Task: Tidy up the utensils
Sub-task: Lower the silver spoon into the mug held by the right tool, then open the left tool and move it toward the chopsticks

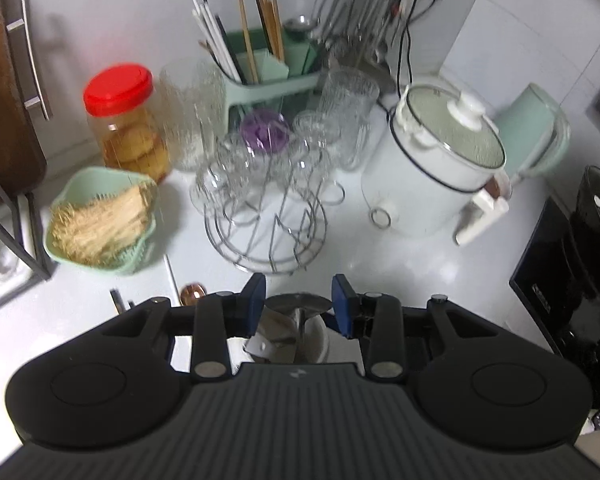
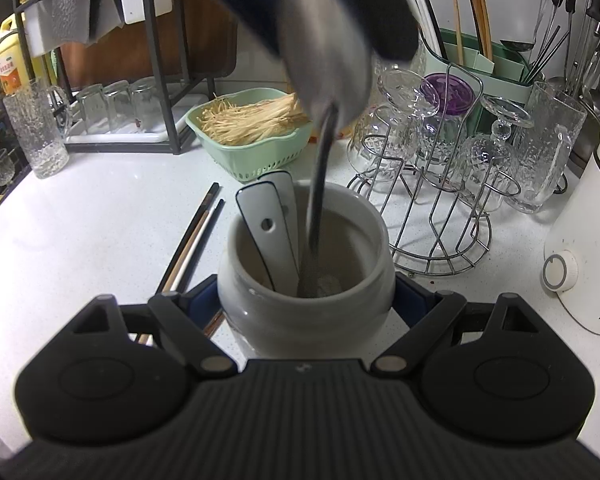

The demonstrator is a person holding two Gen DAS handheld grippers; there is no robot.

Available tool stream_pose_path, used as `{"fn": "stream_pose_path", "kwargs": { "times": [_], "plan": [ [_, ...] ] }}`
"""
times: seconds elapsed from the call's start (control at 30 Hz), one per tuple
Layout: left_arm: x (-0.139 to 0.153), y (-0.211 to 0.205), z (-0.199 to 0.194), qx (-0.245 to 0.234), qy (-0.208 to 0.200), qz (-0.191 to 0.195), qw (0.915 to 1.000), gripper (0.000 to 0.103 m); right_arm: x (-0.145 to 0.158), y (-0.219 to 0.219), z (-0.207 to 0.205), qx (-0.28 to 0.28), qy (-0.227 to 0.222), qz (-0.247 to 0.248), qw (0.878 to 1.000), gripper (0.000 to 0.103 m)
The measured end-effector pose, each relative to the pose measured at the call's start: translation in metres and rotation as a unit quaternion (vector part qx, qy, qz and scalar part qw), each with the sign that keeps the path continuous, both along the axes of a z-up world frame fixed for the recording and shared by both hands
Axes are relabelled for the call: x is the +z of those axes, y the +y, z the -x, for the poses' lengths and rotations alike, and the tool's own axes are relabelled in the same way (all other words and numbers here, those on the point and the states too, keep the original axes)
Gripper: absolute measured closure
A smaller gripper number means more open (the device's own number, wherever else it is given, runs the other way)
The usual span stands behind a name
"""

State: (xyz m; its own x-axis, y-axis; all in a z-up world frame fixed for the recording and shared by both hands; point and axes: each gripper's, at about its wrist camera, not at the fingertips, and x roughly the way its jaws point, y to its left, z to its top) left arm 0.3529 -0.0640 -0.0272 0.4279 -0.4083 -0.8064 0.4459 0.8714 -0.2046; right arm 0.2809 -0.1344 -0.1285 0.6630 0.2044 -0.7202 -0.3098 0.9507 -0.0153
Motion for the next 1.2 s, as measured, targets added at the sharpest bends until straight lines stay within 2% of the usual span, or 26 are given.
{"fn": "stream_pose_path", "kwargs": {
  "times": [0.3, 0.5, 0.63, 0.67, 0.7, 0.73, 1.0, 1.2],
  "plan": [
    [-0.017, -0.015, -0.004, -0.026, 0.043, -0.037, 0.9980, 0.062, 0.000, 0.000, 0.001, 0.004, -0.001, -0.001, 1.000, 0.012],
    [-0.025, -0.009, -0.008, -0.013, 0.060, -0.021, 0.9979, 0.062, 0.000, 0.000, 0.001, 0.006, -0.003, -0.002, 1.000, 0.013],
    [-0.025, -0.006, -0.008, -0.002, 0.054, -0.025, 0.9982, 0.061, 0.000, 0.000, 0.001, 0.005, -0.003, -0.002, 1.000, 0.012],
    [-0.024, -0.005, -0.008, 0.000, 0.055, -0.022, 0.9982, 0.060, 0.000, 0.000, 0.001, 0.005, -0.003, -0.002, 1.000, 0.012],
    [-0.023, -0.004, -0.007, 0.001, 0.055, -0.018, 0.9983, 0.055, 0.000, 0.000, 0.001, 0.005, -0.004, -0.002, 1.000, 0.012],
    [-0.022, -0.003, -0.006, 0.005, 0.051, -0.018, 0.9985, 0.051, 0.000, 0.000, 0.002, 0.005, -0.004, -0.002, 1.000, 0.013],
    [0.000, 0.012, 0.006, 0.047, -0.001, 0.000, 0.9989, 0.051, 0.000, -0.001, 0.003, 0.003, -0.008, -0.004, 1.000, 0.013],
    [0.019, 0.028, 0.024, 0.077, -0.051, 0.013, 0.9956, 0.051, 0.000, 0.001, 0.004, -0.001, -0.010, -0.005, 1.000, 0.013]
  ]
}}
